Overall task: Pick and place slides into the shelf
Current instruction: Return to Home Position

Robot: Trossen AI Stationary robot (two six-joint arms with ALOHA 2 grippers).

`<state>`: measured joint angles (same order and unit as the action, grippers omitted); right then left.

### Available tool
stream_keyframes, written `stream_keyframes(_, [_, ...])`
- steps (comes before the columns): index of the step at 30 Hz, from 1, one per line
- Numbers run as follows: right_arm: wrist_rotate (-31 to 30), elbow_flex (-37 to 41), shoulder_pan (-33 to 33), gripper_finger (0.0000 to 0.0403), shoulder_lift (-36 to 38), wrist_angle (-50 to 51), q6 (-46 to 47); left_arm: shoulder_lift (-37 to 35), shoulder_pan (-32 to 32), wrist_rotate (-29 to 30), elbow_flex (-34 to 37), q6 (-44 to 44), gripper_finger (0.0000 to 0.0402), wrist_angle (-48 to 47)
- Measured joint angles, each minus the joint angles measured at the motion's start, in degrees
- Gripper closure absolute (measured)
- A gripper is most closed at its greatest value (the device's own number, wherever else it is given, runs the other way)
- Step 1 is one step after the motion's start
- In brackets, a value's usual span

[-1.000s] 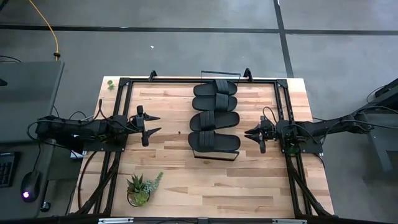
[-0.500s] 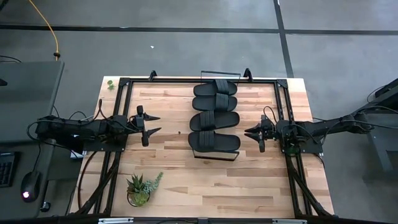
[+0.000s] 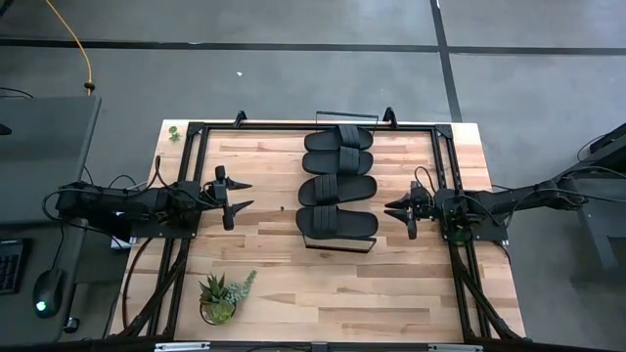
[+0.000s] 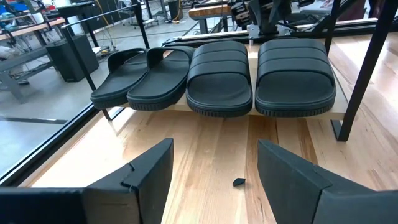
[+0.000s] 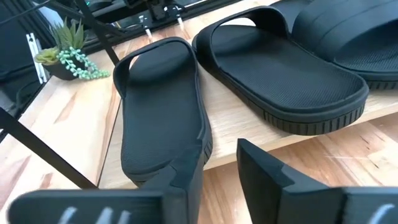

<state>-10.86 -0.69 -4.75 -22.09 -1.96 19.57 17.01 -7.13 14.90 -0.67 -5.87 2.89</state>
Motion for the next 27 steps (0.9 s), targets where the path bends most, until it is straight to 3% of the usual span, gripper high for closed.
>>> stream_keyframes(9, [-0.8,0.0,0.0,0.0229,0.0,0.0,0.0,0.0,0.0,0.0,0.0,0.0,0.0185,0.0])
stream_keyframes(13, [-0.8,0.0,0.0,0.0211,0.0,0.0,-1.4,0.0,0.0,0.0,0.0,0.0,0.0185,0.0])
stream_keyframes(20, [0.1,0.0,0.0,0.0228,0.0,0.0,-3.0,0.0,0.0,0.0,0.0,0.0,0.0185,0.0])
stream_keyframes(27, [1.6,0.0,0.0,0.0295,0.0,0.0,-4.6,0.0,0.0,0.0,0.0,0.0,0.0185,0.0])
